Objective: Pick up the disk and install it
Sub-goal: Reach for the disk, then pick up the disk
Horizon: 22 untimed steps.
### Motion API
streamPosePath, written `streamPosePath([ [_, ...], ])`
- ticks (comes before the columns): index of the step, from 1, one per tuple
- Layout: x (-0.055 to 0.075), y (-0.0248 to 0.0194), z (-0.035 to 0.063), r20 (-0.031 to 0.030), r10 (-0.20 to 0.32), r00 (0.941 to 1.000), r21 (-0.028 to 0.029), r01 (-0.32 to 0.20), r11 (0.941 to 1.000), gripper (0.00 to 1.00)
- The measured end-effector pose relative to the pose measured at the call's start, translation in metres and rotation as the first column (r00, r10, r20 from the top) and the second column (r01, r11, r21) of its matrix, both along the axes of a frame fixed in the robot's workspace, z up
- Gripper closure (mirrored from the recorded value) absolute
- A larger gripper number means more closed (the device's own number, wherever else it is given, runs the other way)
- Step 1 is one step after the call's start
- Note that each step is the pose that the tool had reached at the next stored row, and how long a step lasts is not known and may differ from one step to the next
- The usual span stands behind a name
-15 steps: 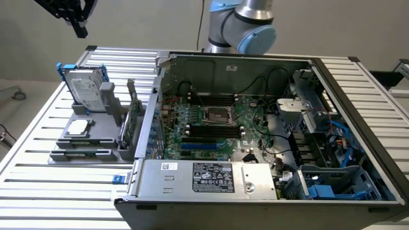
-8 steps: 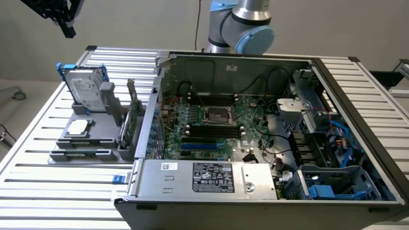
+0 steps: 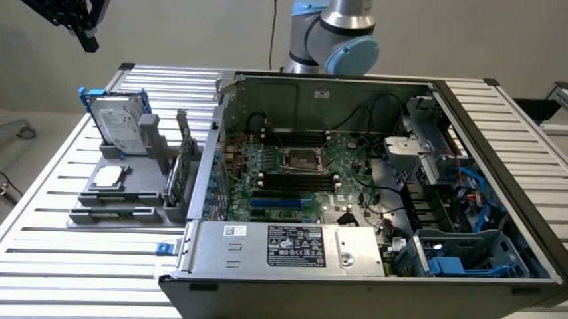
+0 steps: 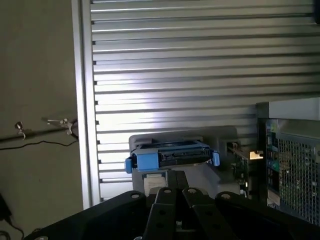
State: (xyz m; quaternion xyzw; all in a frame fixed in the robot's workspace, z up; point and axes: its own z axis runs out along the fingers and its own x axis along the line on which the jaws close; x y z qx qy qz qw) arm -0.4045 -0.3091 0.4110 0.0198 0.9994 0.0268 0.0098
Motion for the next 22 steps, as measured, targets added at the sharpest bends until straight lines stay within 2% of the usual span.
streamPosePath([
  [8, -0.0038, 0.0028, -0.0029, -0.0002, 0.047, 0.9989, 0.0, -0.047, 0.9989, 0.89],
  [22, -0.0038, 0.0028, -0.0029, -0.0002, 0.076, 0.9971, 0.0, -0.076, 0.9971, 0.89],
])
